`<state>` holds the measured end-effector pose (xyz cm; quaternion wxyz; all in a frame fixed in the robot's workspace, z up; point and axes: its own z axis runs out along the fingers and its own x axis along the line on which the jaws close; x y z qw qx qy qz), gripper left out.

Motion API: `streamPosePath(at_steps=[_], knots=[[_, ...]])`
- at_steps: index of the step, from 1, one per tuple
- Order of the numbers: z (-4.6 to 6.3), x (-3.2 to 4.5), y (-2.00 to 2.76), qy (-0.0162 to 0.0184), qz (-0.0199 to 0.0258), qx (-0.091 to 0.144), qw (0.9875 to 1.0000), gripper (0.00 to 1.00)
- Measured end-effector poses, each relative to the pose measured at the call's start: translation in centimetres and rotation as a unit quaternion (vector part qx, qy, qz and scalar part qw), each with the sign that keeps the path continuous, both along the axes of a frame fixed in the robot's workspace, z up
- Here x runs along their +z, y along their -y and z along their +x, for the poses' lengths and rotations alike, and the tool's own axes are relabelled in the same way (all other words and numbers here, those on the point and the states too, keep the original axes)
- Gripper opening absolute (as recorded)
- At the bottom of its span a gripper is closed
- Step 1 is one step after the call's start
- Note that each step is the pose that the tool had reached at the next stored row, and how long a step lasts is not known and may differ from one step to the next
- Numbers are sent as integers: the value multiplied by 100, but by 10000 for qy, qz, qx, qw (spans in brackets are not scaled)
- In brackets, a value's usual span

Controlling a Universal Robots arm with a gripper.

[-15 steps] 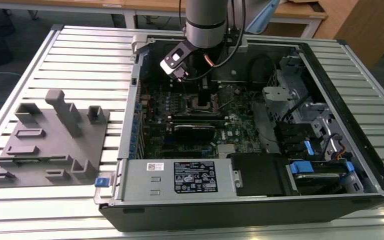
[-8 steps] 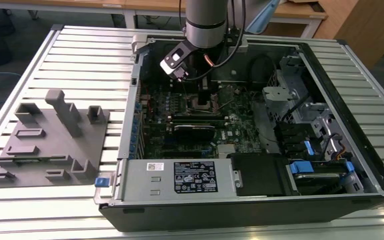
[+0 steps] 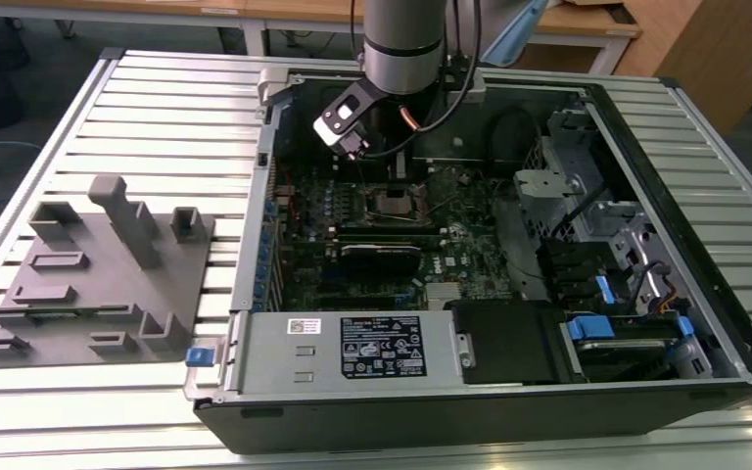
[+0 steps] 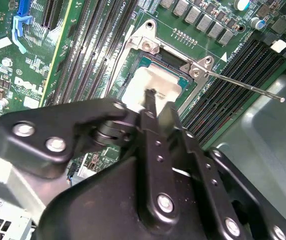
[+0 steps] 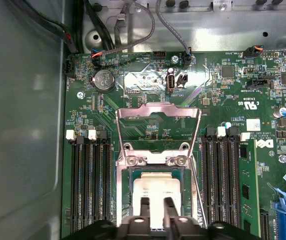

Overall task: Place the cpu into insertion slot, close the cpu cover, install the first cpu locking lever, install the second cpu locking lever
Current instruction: 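Place the cpu into insertion slot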

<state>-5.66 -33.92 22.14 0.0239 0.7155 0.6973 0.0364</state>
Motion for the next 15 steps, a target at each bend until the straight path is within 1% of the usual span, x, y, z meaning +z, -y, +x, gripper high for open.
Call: streamPosePath(at_steps=[1, 3, 15], knots=[[0, 0, 0, 0, 0, 0, 10000, 23], [0, 0, 0, -1, 0, 0, 10000, 11], [0, 0, 0, -6, 0, 0, 10000, 11]])
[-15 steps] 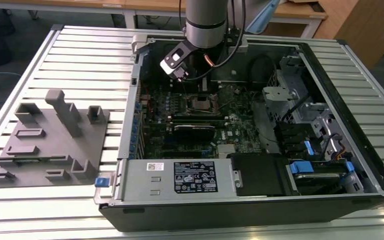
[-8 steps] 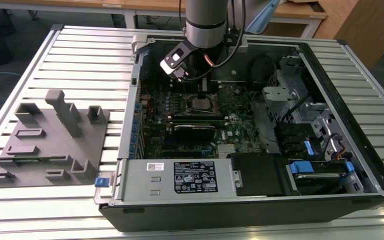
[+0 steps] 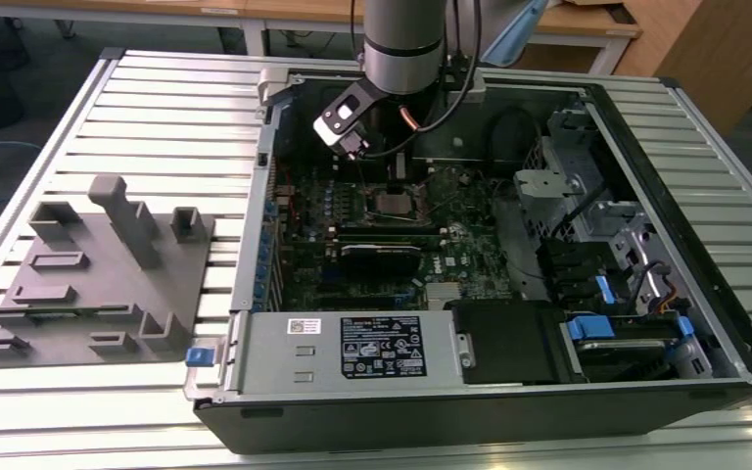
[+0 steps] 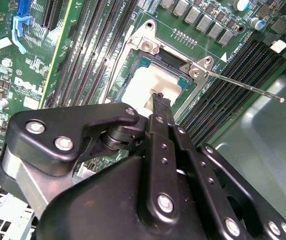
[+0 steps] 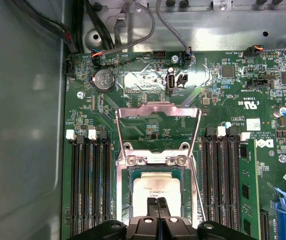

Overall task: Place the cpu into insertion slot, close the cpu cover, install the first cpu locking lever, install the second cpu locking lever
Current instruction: 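Place the cpu into insertion slot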

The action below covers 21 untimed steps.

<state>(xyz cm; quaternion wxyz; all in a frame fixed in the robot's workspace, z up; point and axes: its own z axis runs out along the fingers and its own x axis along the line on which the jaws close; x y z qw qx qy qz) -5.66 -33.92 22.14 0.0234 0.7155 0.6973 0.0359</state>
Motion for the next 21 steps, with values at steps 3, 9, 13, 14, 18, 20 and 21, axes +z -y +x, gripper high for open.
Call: streamPosePath(at_steps=[3, 9, 13, 14, 18, 20, 21], knots=[[8, -3, 0, 0, 0, 1, 10000, 11], [24, -57, 0, 0, 0, -13, 10000, 11], [24, -74, 0, 0, 0, -25, 10000, 11], [24, -74, 0, 0, 0, -25, 10000, 11], [26, -77, -1, -84, 1, -25, 10000, 11], [25, -75, 0, -99, -1, -26, 9999, 11], [25, -75, 0, -101, -1, -26, 9999, 11]])
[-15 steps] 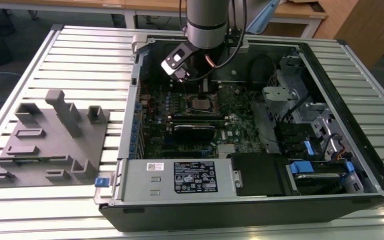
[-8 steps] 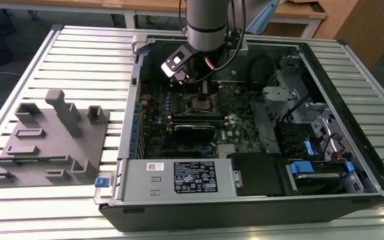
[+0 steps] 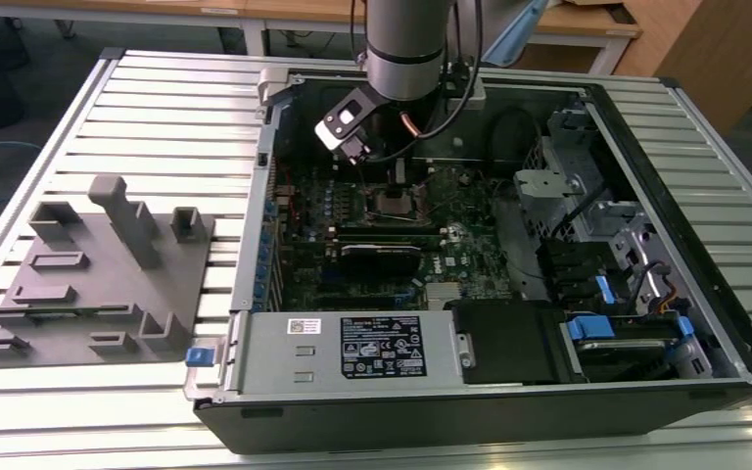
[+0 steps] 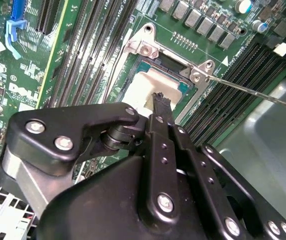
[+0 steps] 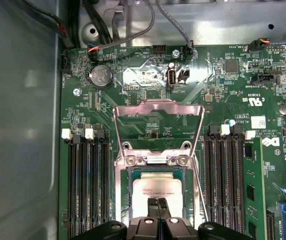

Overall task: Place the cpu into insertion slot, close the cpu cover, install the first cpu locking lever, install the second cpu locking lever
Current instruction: 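Place the cpu into insertion slot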

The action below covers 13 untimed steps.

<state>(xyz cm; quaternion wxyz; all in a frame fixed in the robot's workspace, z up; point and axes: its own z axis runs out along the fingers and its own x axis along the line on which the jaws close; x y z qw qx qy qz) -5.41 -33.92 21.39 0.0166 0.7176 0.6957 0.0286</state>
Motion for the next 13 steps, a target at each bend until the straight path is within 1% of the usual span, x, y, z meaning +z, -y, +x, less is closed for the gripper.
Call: streamPosePath(at_steps=[3, 13], knots=[[1, -3, 0, -3, 1, 0, 10000, 11], [33, -70, 0, -3, 1, 0, 10000, 11]])
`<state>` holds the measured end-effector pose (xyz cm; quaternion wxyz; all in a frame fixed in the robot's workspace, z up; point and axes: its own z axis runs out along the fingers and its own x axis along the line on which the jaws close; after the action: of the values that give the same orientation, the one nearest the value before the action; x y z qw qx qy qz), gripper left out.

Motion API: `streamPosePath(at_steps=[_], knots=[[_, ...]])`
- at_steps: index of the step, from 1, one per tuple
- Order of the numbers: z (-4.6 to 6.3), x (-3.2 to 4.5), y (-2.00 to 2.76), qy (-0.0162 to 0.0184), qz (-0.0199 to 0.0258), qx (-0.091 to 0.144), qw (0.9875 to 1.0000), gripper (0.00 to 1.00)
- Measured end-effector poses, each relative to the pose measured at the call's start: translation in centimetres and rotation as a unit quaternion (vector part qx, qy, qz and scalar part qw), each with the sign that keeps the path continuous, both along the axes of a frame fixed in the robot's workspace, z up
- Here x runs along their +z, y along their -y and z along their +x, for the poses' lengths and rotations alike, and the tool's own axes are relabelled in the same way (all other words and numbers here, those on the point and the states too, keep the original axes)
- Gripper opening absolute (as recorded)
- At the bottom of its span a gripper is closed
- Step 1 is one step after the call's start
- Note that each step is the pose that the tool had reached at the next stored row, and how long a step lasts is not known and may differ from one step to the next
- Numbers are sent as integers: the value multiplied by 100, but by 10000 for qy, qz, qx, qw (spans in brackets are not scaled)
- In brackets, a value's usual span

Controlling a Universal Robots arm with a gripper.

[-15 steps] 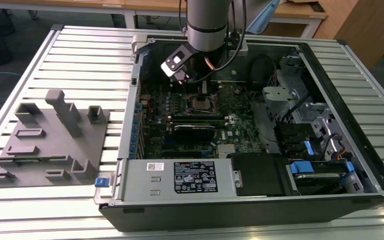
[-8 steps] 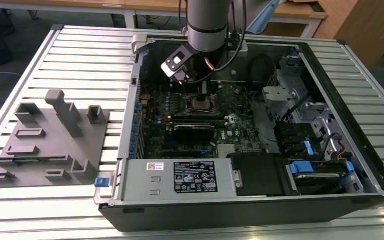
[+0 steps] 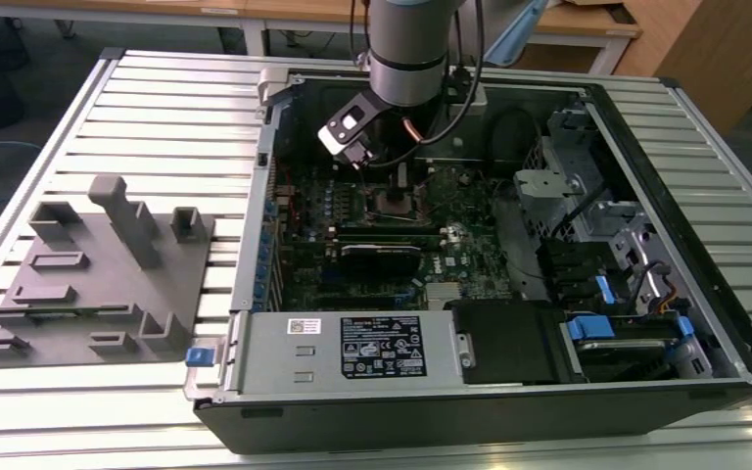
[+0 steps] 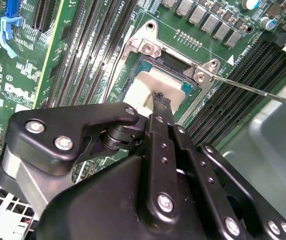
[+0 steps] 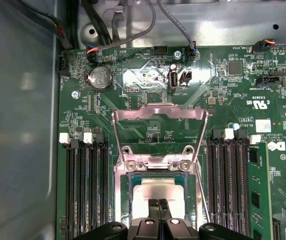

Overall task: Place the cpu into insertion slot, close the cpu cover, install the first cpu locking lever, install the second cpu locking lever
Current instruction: 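Place the cpu into insertion slot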

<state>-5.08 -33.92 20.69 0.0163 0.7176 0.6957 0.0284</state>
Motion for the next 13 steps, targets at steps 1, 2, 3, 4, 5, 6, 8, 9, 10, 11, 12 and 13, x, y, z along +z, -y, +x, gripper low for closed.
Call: streamPosePath(at_steps=[1, 2, 3, 4, 5, 6, 8, 9, 10, 11, 12, 13], knots=[[1, -5, 0, 0, 0, 0, 10000, 11], [1, -5, 0, -1, -1, 1, 10000, 11], [1, -5, 0, -1, -1, 0, 10000, 11], [1, -7, 0, 0, -1, 1, 10000, 11], [2, -15, -1, 1, 1, 0, 10000, 11], [2, -25, 0, 0, 1, 1, 10000, 11], [1, -41, 0, 0, 0, 1, 10000, 11], [1, -44, 0, 0, 0, 1, 10000, 11], [1, -44, 0, -1, -1, 1, 10000, 11], [1, -44, 0, -1, -1, 1, 10000, 11], [1, -49, 0, 0, 0, 1, 10000, 11], [2, -57, -1, 0, 1, 1, 10000, 11]])
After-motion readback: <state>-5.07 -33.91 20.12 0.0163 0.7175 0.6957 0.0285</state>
